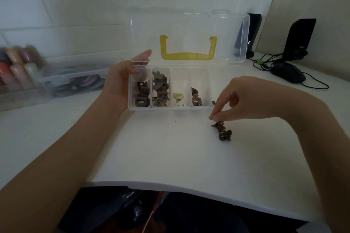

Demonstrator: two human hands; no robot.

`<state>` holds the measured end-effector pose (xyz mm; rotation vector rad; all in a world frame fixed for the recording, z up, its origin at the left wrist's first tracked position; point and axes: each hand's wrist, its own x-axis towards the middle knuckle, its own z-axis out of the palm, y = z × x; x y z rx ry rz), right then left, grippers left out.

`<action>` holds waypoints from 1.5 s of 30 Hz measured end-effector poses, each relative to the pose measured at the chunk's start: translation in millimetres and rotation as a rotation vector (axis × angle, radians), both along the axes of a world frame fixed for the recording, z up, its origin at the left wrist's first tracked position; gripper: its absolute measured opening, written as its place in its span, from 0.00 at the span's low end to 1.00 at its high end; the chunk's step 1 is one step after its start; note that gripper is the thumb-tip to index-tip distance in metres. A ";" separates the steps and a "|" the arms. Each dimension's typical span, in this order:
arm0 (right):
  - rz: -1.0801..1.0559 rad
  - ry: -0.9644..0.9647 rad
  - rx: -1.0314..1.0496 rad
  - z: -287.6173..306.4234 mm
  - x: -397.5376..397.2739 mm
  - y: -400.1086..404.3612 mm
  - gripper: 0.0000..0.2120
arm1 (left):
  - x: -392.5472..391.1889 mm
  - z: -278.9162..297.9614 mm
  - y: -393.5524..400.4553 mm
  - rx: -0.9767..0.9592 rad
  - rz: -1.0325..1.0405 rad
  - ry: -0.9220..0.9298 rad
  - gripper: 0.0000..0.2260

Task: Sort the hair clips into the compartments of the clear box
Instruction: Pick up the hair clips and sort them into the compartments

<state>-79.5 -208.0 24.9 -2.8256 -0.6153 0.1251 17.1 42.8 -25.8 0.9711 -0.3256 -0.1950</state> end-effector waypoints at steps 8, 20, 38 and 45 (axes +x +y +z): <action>-0.071 0.002 -0.145 -6.6 5.1 3.3 0.02 | 8.0 -2.7 5.3 -0.027 -0.021 -0.024 0.29; 0.069 -0.028 0.140 1.2 1.5 2.2 0.02 | 8.1 -3.2 5.0 -0.026 -0.045 -0.026 0.33; -0.150 -0.487 0.252 -4.3 13.6 -6.4 0.02 | -6.4 7.7 9.4 -0.021 0.070 -0.045 0.29; -0.194 -0.557 0.027 -16.6 12.7 8.8 0.06 | -10.6 8.0 7.0 -0.050 0.052 -0.061 0.30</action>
